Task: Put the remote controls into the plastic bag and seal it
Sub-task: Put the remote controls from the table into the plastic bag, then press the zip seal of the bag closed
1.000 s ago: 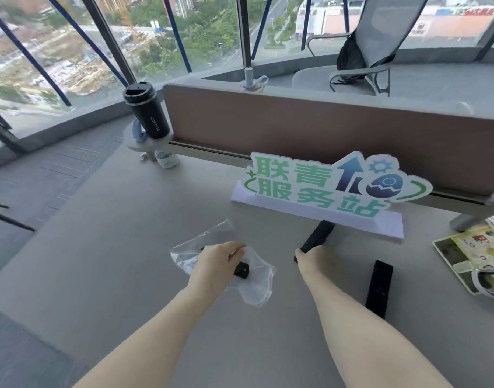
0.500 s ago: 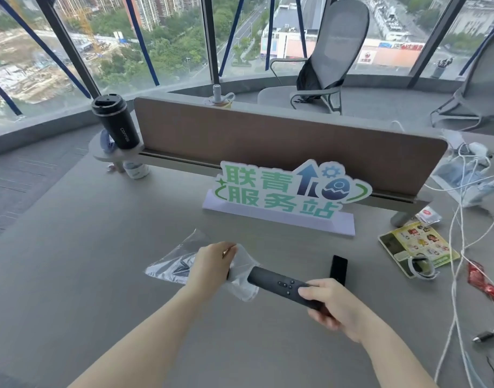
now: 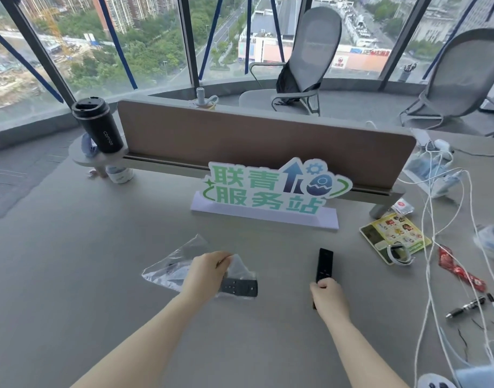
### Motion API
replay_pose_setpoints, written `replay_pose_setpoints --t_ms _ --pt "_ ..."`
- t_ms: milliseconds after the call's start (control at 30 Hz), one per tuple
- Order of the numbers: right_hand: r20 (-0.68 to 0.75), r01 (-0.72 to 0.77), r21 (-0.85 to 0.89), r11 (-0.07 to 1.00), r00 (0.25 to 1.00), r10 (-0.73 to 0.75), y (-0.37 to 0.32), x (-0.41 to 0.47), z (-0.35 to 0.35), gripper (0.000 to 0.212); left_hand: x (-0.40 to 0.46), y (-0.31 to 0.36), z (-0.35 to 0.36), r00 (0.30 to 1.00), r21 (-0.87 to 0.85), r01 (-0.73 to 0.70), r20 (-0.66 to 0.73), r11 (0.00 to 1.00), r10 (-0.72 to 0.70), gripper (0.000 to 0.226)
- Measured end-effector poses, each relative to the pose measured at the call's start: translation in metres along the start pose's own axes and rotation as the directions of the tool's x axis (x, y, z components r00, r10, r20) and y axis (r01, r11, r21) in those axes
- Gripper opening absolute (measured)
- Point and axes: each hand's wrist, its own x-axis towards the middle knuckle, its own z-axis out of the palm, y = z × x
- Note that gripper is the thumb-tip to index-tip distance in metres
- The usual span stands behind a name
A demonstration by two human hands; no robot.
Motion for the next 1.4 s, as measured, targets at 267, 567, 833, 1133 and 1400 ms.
replay_pose_setpoints --t_ms 267,567,833,1133,1400 --pt "-0.146 -0.16 -0.307 0.938 0.982 0.12 0.03 0.05 0.019 0.049 0.005 0.028 0.023 1.0 -0.114 0.01 0.014 0.993 -0.008 0.022" --pt "0.434 0.081 0.403 0.912 0.86 -0.268 -0.006 -0.008 -0.085 0.021 0.031 0.056 0.024 1.0 -0.247 0.0 -0.016 0.969 -0.004 0.025" --pt "0.663 0.276 -0.037 0.96 0.726 -0.183 -0.064 -0.027 -0.061 0.031 0.018 0.059 0.027 1.0 -0.257 -0.016 0.002 0.966 0.017 0.025" --pt "0.277 0.377 -0.021 0.926 0.892 -0.356 -0.063 -0.025 -0.026 0.009 0.006 0.041 0.003 0.999 -0.28 0.032 -0.008 0.959 -0.036 0.022" --pt "0.341 0.425 -0.035 0.905 0.856 -0.389 -0.097 -0.031 0.017 0.029 0.001 0.038 -0.022 0.999 -0.183 0.035 0.046 0.982 -0.027 0.017"
